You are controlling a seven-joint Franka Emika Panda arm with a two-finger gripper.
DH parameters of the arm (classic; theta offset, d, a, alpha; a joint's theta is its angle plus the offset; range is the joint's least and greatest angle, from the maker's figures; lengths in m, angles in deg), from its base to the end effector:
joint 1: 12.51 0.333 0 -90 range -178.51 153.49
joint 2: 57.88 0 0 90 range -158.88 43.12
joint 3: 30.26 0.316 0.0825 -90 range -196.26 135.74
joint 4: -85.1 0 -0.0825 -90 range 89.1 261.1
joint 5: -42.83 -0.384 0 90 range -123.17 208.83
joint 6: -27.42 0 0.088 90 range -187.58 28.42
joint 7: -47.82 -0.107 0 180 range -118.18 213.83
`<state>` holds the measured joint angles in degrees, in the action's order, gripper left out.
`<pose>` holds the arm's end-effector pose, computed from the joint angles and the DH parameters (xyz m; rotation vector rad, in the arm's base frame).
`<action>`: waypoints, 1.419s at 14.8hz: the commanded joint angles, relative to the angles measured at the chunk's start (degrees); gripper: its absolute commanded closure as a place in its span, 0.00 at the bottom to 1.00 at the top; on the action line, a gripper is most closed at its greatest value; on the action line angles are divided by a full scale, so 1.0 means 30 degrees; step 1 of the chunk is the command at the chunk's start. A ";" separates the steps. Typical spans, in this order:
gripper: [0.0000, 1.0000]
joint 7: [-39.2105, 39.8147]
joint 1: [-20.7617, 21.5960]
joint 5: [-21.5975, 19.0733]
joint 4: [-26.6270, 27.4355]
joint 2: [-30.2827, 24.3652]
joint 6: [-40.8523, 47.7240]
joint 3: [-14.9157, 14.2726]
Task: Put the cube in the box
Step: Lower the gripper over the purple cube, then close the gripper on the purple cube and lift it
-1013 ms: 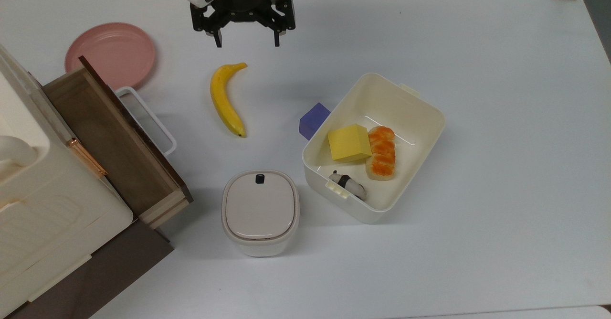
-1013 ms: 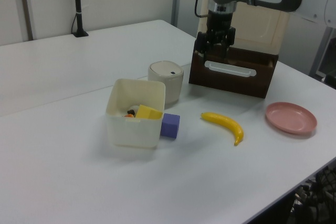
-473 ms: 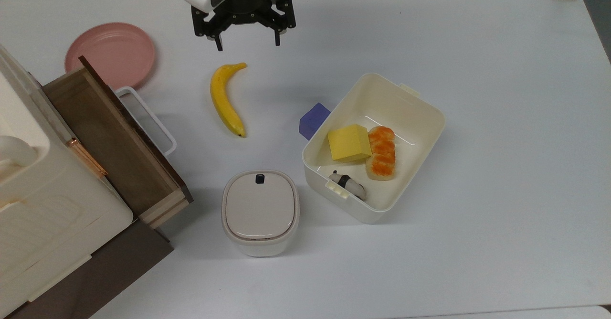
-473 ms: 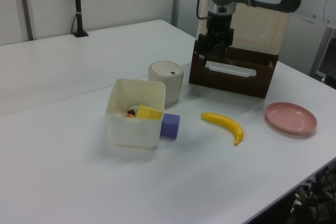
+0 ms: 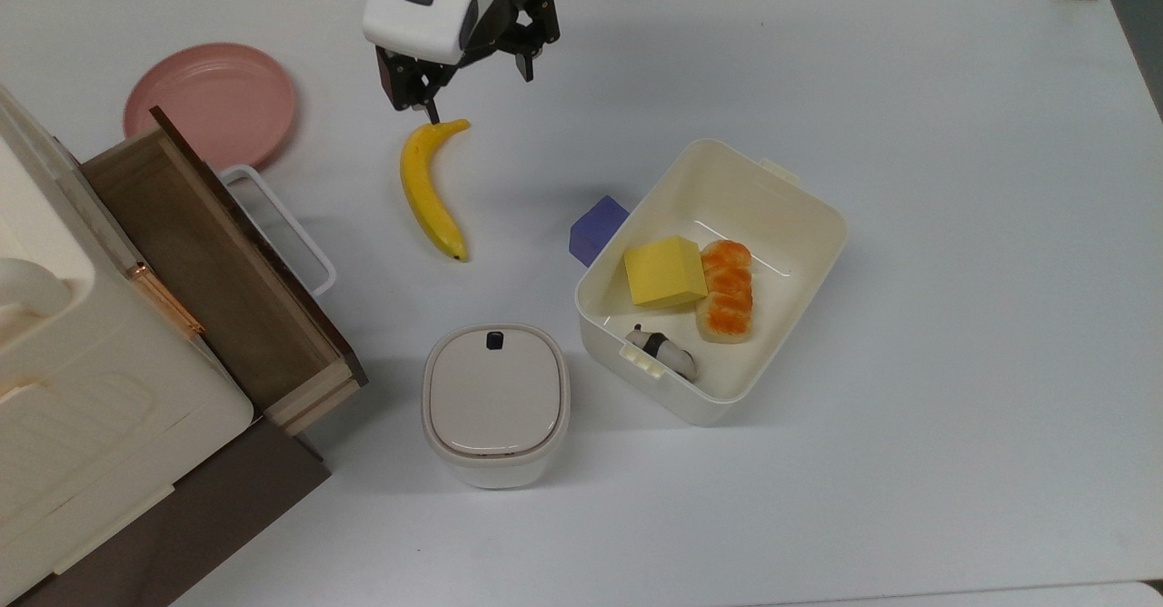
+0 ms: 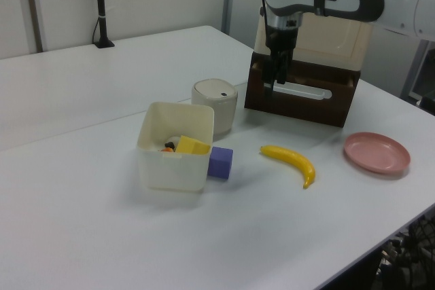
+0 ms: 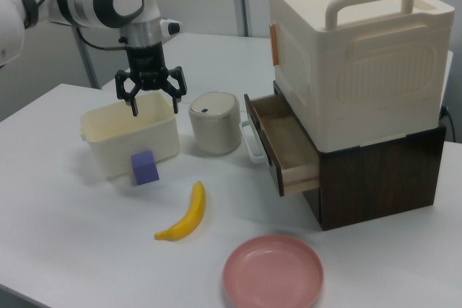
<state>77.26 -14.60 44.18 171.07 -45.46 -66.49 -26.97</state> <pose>0.6197 0.0073 0.5361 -3.0190 -0.8297 0.1224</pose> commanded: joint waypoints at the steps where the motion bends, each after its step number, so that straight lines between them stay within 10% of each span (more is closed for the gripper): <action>1: 0.00 0.2603 0.0256 -0.0303 0.2331 -0.0595 -0.2264 0.0014; 12: 0.00 0.4366 0.2481 -0.0127 0.7051 -0.0450 -0.8010 0.0015; 21: 0.00 0.1674 0.3420 0.1043 0.7025 0.2096 -1.0882 -0.0015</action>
<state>86.09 -5.53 45.11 191.56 -40.62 -96.06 -26.35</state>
